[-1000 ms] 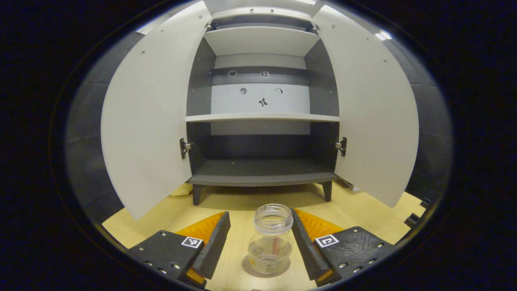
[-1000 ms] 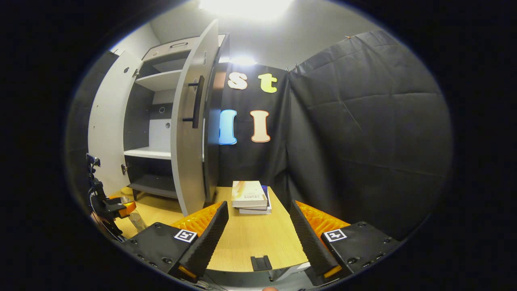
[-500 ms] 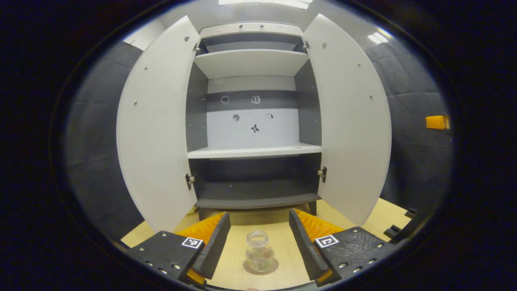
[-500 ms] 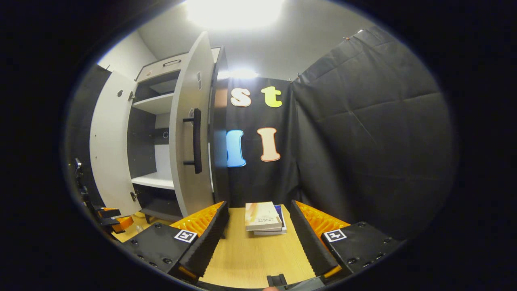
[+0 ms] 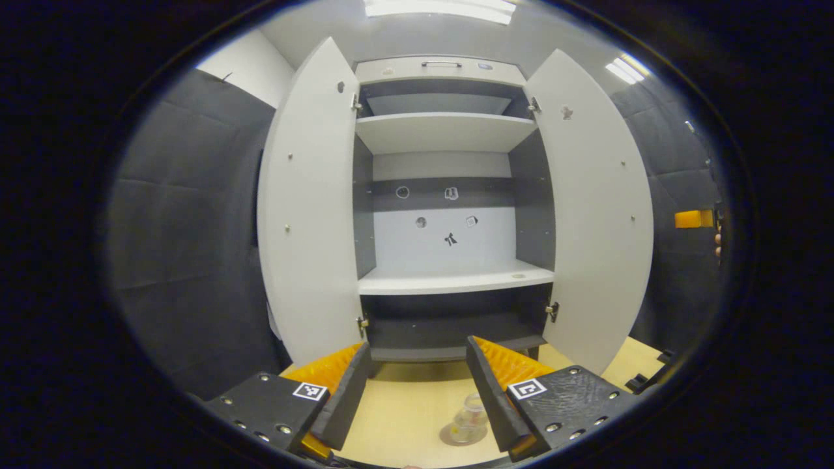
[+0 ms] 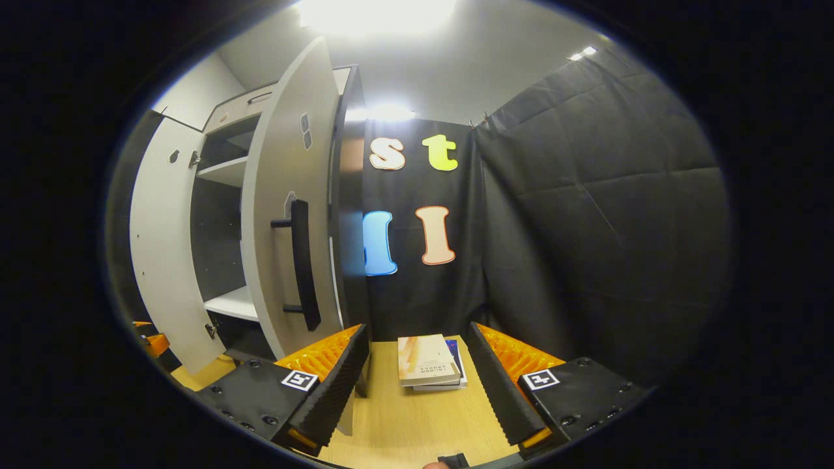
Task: Grasp the bottle in the cabinet with the left hand and place it on the coaster, then close the right door with the right hand and the left door with the left hand.
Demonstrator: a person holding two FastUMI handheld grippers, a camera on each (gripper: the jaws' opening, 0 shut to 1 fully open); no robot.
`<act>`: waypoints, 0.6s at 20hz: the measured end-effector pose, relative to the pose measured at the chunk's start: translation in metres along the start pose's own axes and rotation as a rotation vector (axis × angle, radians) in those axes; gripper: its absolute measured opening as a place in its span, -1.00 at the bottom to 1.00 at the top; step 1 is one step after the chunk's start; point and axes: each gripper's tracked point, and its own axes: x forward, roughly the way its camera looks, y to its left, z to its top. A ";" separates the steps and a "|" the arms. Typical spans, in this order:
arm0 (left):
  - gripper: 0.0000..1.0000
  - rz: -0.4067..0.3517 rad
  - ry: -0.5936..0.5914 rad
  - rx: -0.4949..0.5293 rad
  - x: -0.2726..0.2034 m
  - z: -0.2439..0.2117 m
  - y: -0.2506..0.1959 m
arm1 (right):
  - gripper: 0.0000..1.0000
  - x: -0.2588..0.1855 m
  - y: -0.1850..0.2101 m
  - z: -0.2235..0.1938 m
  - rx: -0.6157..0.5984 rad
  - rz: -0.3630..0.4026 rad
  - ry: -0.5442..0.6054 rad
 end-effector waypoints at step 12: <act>0.70 0.189 -0.014 -0.037 -0.014 0.014 0.157 | 0.96 0.042 0.045 0.025 -0.050 -0.107 -0.013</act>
